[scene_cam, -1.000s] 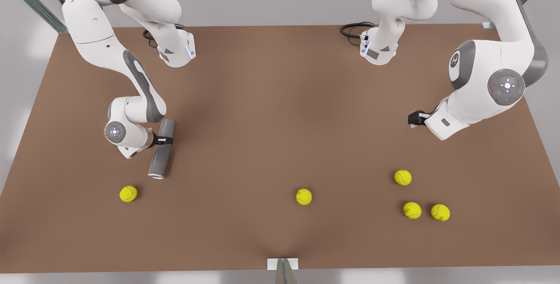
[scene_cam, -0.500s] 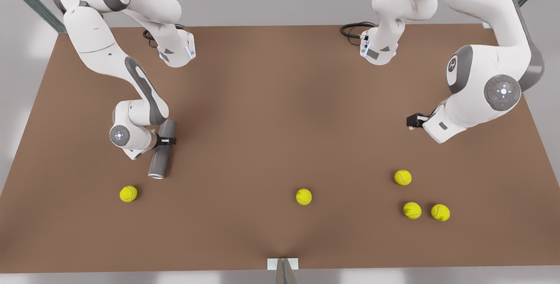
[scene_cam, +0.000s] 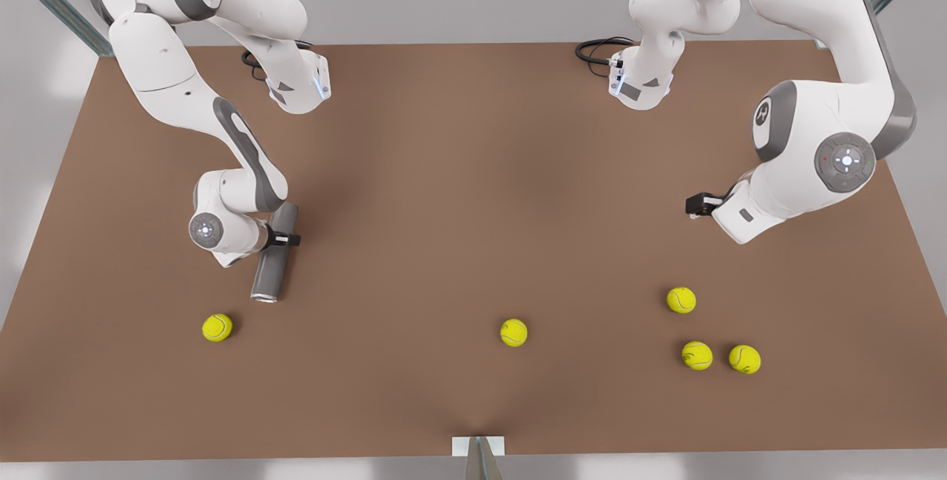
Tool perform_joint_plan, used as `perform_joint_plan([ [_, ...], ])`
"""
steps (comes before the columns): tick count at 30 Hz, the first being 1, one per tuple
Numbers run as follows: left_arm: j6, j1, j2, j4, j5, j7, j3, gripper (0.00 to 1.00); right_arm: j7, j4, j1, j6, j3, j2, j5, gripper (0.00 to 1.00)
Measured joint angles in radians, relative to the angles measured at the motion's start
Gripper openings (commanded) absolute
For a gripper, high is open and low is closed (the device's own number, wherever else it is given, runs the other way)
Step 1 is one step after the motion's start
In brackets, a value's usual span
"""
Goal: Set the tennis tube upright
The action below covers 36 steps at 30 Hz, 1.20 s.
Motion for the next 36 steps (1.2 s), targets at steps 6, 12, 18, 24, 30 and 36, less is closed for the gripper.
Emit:
perform_joint_plan([
  [6,0.001,0.000,0.000,-0.002,0.000,0.000,0.000,1.00,0.000,0.005,-0.003,0.000,-0.001,0.015,0.000,0.83],
  [12,0.002,0.000,0.000,-0.006,0.000,0.000,0.000,1.00,0.000,0.005,-0.003,-0.001,0.000,0.015,0.000,0.76],
  [18,0.001,-0.002,-0.001,-0.006,0.000,0.000,0.000,1.00,-0.002,0.016,-0.002,-0.019,0.000,0.012,0.000,0.78],
  [24,-0.001,-0.003,-0.001,-0.006,0.000,0.000,0.000,1.00,-0.007,0.017,-0.005,-0.020,0.000,0.013,0.001,0.69],
  [30,-0.001,-0.003,-0.001,-0.008,0.000,0.000,0.000,1.00,-0.018,0.083,0.008,-0.112,0.007,0.011,0.000,0.69],
  [36,0.001,-0.003,-0.001,-0.008,0.000,0.000,0.000,1.00,-0.027,0.222,0.033,-0.224,0.108,0.003,-0.001,0.70],
])
